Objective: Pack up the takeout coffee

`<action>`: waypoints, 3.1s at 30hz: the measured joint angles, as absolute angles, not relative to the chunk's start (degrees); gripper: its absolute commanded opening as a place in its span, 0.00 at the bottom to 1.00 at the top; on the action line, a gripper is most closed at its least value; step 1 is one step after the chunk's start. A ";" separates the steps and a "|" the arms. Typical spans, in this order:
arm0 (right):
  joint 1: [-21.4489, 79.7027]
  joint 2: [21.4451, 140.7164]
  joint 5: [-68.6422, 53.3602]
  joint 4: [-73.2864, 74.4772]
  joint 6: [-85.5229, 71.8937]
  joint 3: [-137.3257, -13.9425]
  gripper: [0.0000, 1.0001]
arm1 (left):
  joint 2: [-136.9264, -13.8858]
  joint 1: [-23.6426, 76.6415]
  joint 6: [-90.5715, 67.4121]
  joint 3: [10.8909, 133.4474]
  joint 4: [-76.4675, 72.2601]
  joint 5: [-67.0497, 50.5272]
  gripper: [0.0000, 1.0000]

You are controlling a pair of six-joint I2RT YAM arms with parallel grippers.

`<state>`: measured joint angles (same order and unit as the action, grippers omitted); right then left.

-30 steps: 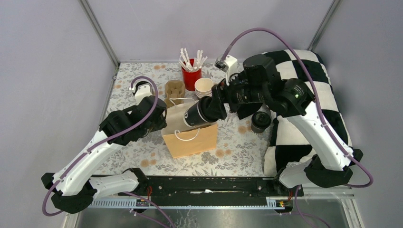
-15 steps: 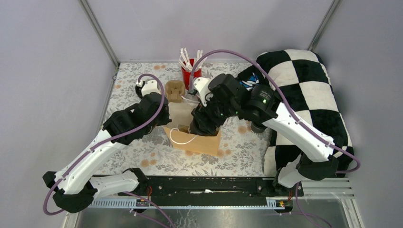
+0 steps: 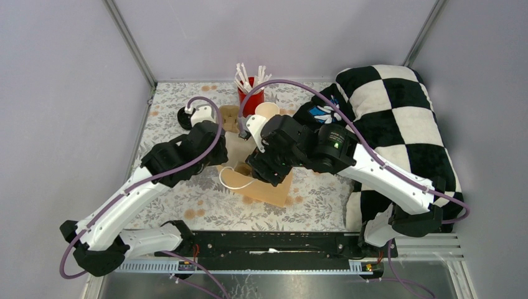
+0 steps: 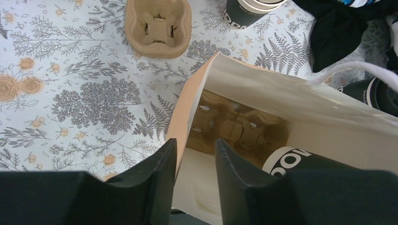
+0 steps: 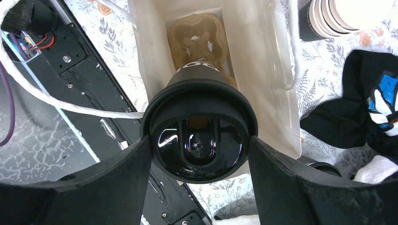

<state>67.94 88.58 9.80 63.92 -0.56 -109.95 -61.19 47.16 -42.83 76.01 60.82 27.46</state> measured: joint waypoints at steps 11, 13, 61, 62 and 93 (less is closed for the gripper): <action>67.94 88.58 12.60 62.19 -0.54 -107.59 0.40 | -69.38 42.72 -40.91 80.12 60.88 25.15 0.39; 67.94 88.55 12.91 61.82 -0.54 -107.15 0.39 | -70.32 41.19 -40.32 80.14 60.86 23.86 0.40; 67.99 85.80 17.72 58.74 6.42 -104.55 0.34 | -60.27 45.67 -17.98 72.51 37.12 15.79 0.00; 68.51 85.60 18.41 58.28 6.63 -103.96 0.34 | -59.55 45.89 -18.00 71.24 36.12 15.97 0.00; 76.05 80.38 23.57 43.68 21.89 -80.01 0.33 | -43.55 50.30 -25.26 47.79 23.99 20.80 0.00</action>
<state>76.05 80.38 23.57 43.68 21.89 -80.01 -43.55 50.30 -25.26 47.79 23.99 20.80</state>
